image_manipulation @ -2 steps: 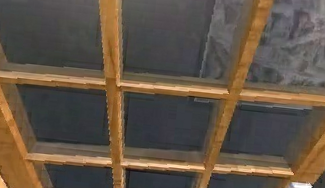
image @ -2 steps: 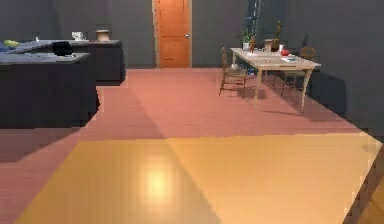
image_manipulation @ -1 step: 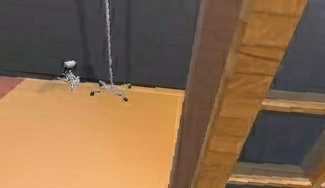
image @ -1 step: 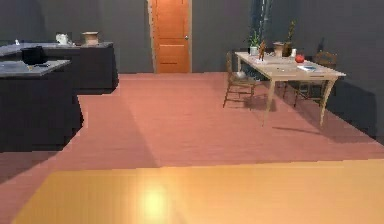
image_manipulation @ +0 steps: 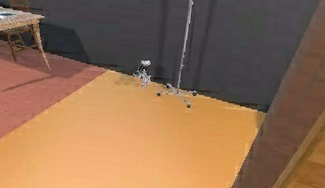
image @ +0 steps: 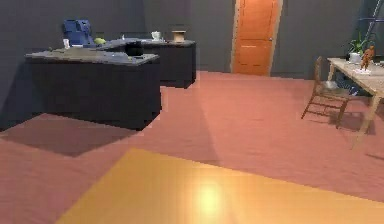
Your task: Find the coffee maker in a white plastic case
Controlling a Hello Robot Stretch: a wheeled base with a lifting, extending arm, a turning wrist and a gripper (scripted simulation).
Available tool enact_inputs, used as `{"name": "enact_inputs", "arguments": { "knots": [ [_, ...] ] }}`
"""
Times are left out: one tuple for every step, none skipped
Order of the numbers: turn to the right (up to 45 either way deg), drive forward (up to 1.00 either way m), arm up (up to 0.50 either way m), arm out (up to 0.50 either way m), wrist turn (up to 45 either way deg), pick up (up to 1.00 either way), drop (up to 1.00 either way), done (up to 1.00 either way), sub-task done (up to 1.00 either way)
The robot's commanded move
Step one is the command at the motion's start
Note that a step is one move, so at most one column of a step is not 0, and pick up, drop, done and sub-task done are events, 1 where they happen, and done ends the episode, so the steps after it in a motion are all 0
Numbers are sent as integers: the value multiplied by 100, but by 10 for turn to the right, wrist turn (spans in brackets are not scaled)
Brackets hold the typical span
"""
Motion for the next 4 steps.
{"name": "enact_inputs", "arguments": {
  "knots": [
    [0, 100, 0, 0, 0, 0, 0, 0, 0],
    [0, 100, 0, 0, 0, 0, 0, 0, 0],
    [0, 100, 0, 0, 0, 0, 0, 0, 0],
    [-30, 0, 0, 0, 0, 0, 0, 0, 0]
  ]
}}
